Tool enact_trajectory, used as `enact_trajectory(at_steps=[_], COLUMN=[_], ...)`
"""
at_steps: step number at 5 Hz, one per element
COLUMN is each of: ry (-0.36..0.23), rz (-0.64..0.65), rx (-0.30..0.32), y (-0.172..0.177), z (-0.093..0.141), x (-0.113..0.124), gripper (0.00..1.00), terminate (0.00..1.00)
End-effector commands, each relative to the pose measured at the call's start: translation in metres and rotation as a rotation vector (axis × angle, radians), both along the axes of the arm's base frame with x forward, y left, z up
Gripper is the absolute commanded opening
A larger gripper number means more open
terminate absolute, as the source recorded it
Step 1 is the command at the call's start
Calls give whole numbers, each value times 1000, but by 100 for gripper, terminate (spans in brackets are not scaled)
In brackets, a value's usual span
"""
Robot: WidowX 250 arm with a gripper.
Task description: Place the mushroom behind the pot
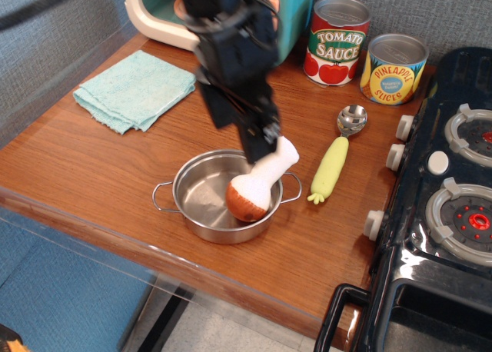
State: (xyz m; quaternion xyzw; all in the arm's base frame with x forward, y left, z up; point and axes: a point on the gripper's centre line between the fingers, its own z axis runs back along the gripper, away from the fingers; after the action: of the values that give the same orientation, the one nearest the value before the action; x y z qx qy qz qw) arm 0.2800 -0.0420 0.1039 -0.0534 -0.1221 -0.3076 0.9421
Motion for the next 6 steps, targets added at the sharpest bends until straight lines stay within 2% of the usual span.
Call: enact_trajectory(at_steps=[1, 4, 5, 6], ry=[-52, -32, -34, -45], rz=[38, 81, 101, 103], rx=[66, 161, 148, 140], y=[-5, -7, -3, 2], z=[-15, -47, -48, -36], x=[22, 50, 54, 57], gripper=[100, 100, 0, 0], terminate=[0, 0, 0, 0])
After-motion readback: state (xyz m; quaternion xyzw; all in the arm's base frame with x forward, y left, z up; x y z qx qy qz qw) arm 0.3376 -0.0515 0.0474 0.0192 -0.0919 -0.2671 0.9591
